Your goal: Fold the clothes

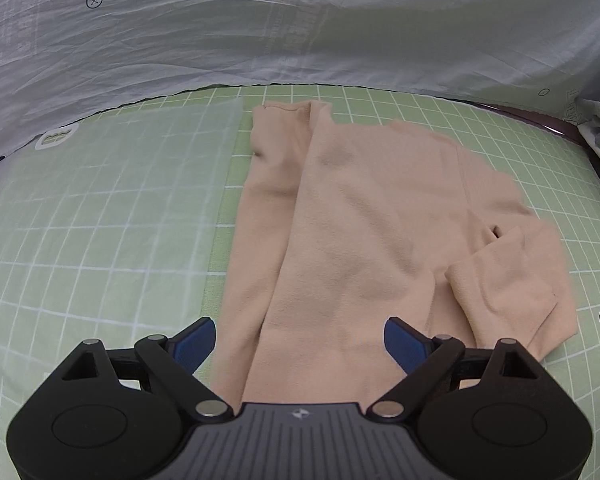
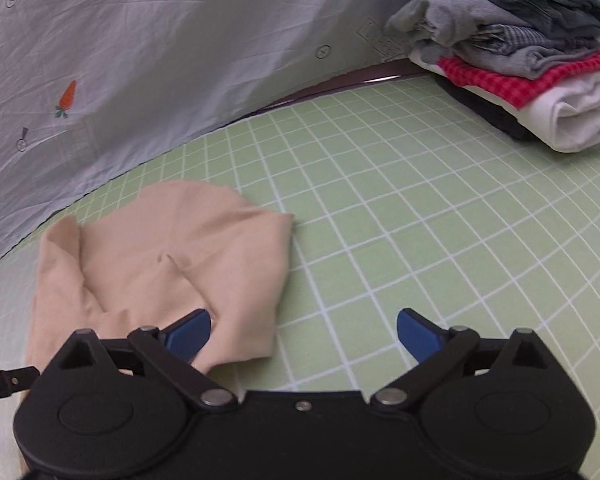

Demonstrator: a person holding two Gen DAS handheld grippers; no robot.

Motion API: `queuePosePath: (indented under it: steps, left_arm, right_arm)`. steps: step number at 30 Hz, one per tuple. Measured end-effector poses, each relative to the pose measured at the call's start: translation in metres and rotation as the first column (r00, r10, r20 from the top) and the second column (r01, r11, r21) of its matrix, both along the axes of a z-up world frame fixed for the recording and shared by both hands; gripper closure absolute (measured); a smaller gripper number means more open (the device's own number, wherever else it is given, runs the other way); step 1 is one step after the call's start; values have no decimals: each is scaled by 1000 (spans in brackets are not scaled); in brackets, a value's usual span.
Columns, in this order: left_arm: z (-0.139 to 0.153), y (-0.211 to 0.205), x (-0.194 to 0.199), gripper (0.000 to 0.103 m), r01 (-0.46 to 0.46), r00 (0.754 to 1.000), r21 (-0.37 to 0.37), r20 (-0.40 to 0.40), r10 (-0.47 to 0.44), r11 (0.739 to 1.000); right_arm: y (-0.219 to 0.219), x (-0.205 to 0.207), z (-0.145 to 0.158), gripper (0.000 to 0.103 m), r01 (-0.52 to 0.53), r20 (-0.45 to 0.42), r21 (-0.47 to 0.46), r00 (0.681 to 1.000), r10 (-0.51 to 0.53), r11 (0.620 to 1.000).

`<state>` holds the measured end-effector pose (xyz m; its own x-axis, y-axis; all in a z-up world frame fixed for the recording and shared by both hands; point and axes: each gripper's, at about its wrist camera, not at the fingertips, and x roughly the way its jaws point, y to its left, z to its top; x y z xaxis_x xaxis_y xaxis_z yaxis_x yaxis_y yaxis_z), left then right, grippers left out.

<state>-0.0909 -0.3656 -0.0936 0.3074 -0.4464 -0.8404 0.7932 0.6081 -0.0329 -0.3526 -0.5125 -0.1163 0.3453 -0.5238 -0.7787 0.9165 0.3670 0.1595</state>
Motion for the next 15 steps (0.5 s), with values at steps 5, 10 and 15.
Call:
queuePosePath:
  steps: [5,10,15]
  left_arm:
    - [4,-17,-29,12,39,999,-21,18,-38,999]
    - [8,-48,-60,19,92,996,-78,30,-89,993]
    - [-2,-90,-85,40,168,986,-81,5,-168,982]
  right_arm:
    - [-14,-38,-3,2,119,-53,-20,991,-119,993]
    - [-34,-53,-6,2,89,-86,-43,992,-93,995]
    - [-56,-65,-12,2,57,-124,-50,990,-63,997]
